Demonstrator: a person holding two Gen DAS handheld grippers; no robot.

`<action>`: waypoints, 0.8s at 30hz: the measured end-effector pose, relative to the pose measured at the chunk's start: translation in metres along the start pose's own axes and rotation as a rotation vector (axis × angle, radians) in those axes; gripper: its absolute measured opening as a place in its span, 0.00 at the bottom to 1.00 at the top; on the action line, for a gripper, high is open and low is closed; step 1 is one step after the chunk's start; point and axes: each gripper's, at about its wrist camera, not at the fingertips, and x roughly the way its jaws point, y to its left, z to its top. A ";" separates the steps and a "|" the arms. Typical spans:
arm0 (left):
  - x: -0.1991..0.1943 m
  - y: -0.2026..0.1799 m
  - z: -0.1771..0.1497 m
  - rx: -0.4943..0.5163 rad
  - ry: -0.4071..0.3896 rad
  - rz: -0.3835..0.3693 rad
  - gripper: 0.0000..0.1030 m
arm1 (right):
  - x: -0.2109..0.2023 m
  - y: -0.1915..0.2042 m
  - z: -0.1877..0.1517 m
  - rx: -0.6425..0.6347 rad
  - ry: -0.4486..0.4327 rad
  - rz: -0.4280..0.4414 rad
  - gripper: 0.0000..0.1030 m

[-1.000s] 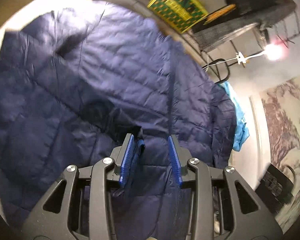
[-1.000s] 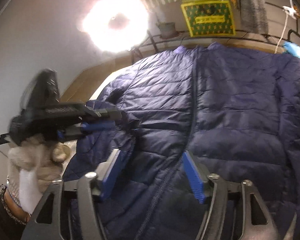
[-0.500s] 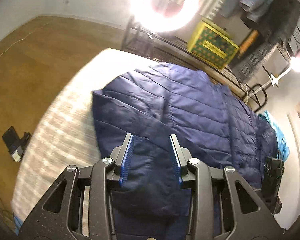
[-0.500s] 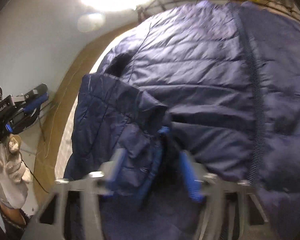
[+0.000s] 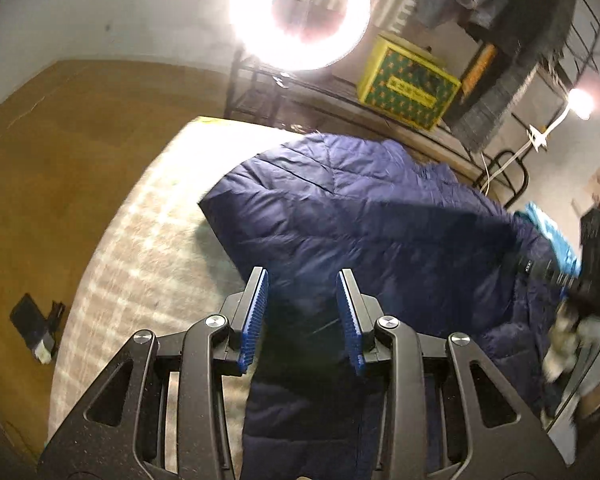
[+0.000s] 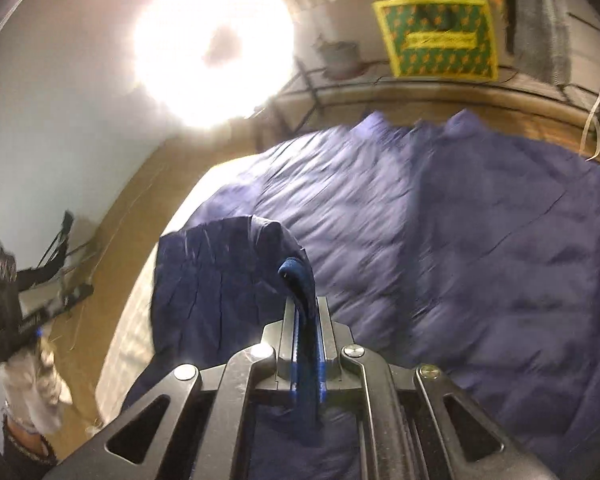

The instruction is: Fold large clothes

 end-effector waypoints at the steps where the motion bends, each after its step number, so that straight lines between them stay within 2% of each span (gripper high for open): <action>1: 0.011 -0.006 0.002 0.013 0.015 0.008 0.34 | -0.004 -0.011 0.008 0.009 -0.017 -0.016 0.04; 7: 0.066 -0.028 0.015 0.066 0.045 0.042 0.34 | -0.024 -0.073 0.038 0.057 -0.092 -0.109 0.04; 12: 0.108 -0.042 0.022 0.062 0.068 0.019 0.34 | -0.030 -0.136 0.048 0.146 -0.118 -0.193 0.04; 15: 0.131 -0.059 0.022 0.117 0.074 0.039 0.34 | -0.023 -0.153 0.057 0.140 -0.120 -0.238 0.04; 19: 0.155 -0.067 0.017 0.180 0.097 0.090 0.34 | -0.003 -0.167 0.070 0.179 -0.114 -0.218 0.04; 24: 0.168 -0.058 0.011 0.188 0.123 0.107 0.34 | 0.019 -0.177 0.059 0.187 -0.047 -0.267 0.04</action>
